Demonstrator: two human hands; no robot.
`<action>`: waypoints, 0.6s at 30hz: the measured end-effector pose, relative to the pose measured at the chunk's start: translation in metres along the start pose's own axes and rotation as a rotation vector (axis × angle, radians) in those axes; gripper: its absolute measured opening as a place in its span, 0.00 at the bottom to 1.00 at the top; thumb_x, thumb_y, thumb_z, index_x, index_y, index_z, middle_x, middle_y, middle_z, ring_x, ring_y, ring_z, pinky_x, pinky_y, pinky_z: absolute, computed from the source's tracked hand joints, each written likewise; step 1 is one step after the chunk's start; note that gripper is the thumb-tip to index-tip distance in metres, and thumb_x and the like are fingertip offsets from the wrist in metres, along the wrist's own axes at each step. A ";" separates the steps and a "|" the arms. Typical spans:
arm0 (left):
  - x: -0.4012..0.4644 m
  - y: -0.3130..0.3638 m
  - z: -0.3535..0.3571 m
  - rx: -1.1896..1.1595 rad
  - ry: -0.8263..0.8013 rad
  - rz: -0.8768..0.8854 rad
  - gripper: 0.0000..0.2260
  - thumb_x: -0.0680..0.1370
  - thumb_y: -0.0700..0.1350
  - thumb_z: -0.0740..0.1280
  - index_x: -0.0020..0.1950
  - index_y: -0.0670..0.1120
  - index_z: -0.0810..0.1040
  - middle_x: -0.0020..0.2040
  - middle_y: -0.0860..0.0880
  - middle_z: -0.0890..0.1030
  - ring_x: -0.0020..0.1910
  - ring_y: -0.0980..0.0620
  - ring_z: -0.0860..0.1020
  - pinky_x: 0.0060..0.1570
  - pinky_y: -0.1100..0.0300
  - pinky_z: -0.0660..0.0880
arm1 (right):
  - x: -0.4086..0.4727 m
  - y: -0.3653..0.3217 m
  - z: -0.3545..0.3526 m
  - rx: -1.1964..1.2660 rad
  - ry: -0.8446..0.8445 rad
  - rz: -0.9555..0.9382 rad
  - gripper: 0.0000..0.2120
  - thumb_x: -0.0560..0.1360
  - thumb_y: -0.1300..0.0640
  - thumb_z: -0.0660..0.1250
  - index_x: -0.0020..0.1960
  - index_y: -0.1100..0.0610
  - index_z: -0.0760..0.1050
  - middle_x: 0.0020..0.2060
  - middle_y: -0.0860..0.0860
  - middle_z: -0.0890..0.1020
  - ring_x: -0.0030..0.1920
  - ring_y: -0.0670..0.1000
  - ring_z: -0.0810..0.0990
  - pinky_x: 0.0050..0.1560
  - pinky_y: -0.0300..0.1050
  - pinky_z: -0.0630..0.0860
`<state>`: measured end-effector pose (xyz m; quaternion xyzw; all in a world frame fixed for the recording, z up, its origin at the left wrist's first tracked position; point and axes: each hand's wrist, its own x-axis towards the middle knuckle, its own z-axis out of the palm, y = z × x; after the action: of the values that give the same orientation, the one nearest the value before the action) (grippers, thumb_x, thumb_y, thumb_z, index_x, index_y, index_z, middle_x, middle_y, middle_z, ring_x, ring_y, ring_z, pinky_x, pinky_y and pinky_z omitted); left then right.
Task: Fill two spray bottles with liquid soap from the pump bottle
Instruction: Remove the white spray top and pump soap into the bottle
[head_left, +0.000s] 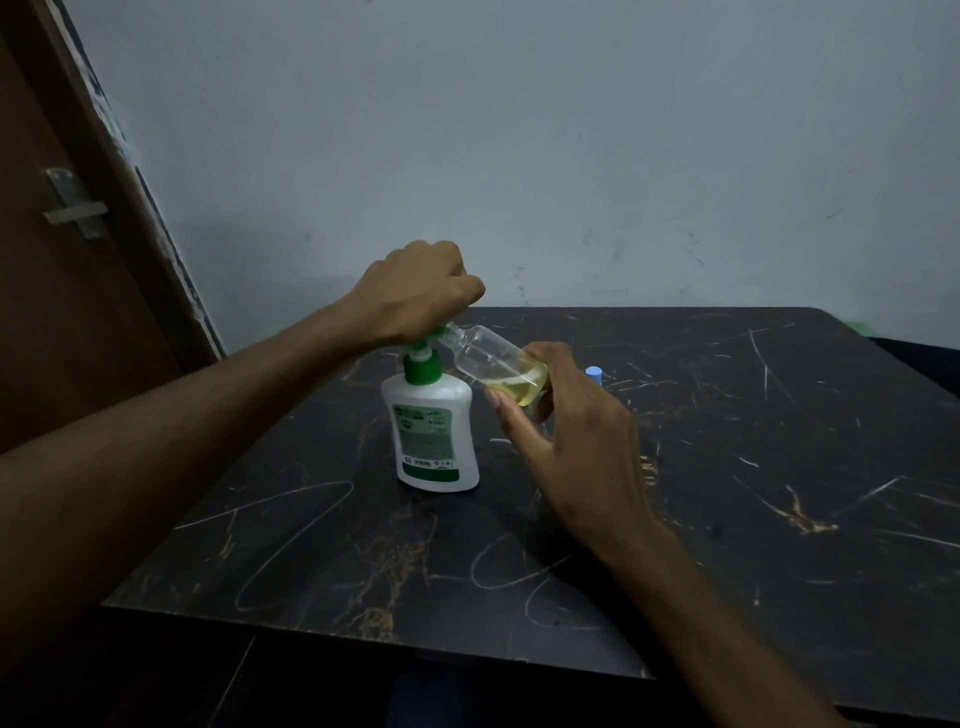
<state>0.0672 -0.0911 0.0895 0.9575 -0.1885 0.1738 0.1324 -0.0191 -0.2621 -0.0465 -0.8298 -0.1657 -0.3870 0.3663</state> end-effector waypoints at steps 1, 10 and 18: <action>0.000 -0.001 -0.001 -0.004 0.002 0.002 0.14 0.71 0.53 0.58 0.32 0.48 0.57 0.29 0.48 0.64 0.32 0.46 0.61 0.35 0.52 0.58 | 0.000 0.000 0.000 0.003 -0.003 -0.001 0.17 0.80 0.43 0.69 0.64 0.50 0.72 0.46 0.40 0.77 0.41 0.40 0.75 0.40 0.36 0.74; 0.000 -0.003 0.002 -0.050 0.012 0.006 0.15 0.70 0.53 0.58 0.31 0.48 0.56 0.29 0.49 0.63 0.32 0.47 0.60 0.35 0.51 0.58 | 0.000 -0.001 0.000 -0.004 -0.003 0.004 0.17 0.80 0.43 0.69 0.64 0.50 0.72 0.45 0.40 0.77 0.41 0.41 0.76 0.40 0.39 0.75; 0.000 0.000 -0.001 -0.050 0.031 0.018 0.15 0.71 0.52 0.59 0.31 0.48 0.56 0.29 0.49 0.63 0.32 0.47 0.60 0.35 0.51 0.58 | 0.001 0.001 0.001 -0.007 -0.011 0.010 0.18 0.80 0.43 0.69 0.65 0.50 0.72 0.47 0.42 0.81 0.42 0.40 0.76 0.41 0.37 0.75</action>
<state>0.0668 -0.0912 0.0908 0.9493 -0.1992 0.1852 0.1576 -0.0175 -0.2620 -0.0464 -0.8340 -0.1621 -0.3812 0.3645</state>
